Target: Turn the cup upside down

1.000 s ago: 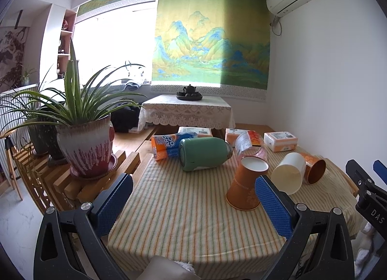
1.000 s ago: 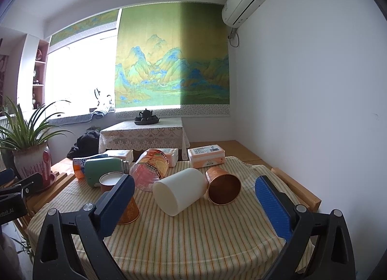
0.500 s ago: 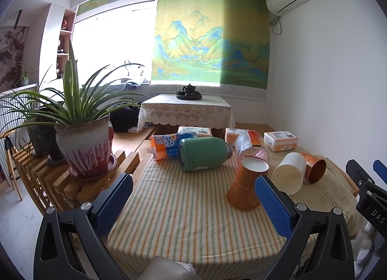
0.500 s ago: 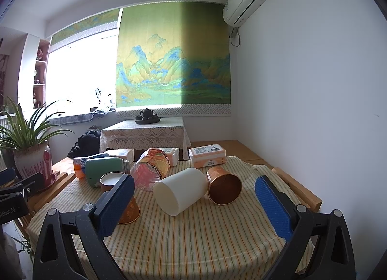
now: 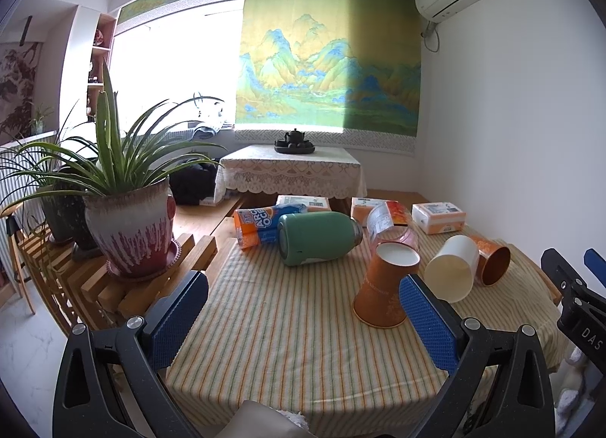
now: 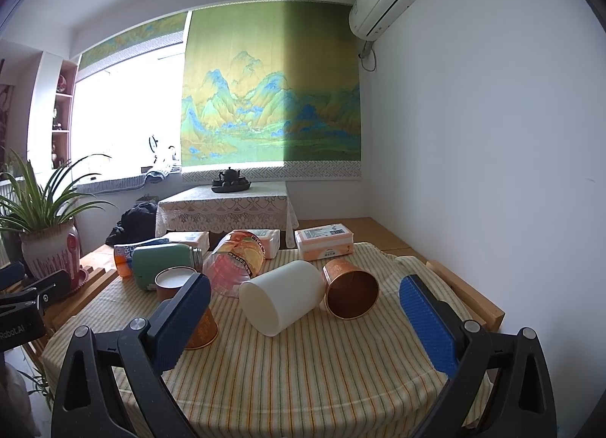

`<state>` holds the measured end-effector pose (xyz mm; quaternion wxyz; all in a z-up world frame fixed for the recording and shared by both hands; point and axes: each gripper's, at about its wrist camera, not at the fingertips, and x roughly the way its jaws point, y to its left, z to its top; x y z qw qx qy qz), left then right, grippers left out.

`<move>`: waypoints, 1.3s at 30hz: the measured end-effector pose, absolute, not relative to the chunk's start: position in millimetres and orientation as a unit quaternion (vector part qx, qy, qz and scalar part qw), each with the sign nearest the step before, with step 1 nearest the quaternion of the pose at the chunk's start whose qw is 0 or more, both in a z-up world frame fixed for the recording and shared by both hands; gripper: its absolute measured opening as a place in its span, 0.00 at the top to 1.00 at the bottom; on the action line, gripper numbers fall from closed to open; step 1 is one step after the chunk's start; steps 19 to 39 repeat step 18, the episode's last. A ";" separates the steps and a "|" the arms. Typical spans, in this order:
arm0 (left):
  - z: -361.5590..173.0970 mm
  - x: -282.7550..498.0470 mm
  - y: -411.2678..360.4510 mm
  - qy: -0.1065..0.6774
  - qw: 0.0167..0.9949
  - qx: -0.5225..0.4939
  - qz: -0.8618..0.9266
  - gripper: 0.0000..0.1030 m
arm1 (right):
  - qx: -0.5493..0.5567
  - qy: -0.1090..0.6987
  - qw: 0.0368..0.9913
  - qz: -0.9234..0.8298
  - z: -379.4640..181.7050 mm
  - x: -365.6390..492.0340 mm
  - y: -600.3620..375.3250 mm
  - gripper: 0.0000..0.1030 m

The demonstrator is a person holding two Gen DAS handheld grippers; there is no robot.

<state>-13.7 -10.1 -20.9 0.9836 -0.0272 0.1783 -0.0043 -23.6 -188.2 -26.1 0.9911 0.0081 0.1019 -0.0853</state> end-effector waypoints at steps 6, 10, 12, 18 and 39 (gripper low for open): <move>-21.4 -13.9 -10.3 0.179 0.984 -0.027 -0.005 0.01 | 0.009 0.104 0.991 -0.086 -27.9 -22.6 -189.2 0.04; -21.7 -13.7 -10.3 0.180 0.983 -0.027 -0.006 0.01 | 0.008 0.107 0.990 -0.087 -28.7 -21.0 -190.0 0.04; -22.1 -13.5 -10.4 0.179 0.983 -0.027 -0.005 0.01 | 0.008 0.108 0.990 -0.087 -29.5 -20.7 -190.6 0.04; -24.2 -11.0 -11.6 0.180 0.983 -0.022 -0.003 0.01 | 0.010 0.110 0.990 -0.089 -30.9 -18.9 -192.1 0.04; -24.2 -11.0 -11.6 0.180 0.983 -0.022 -0.003 0.01 | 0.010 0.110 0.990 -0.089 -30.9 -18.9 -192.1 0.04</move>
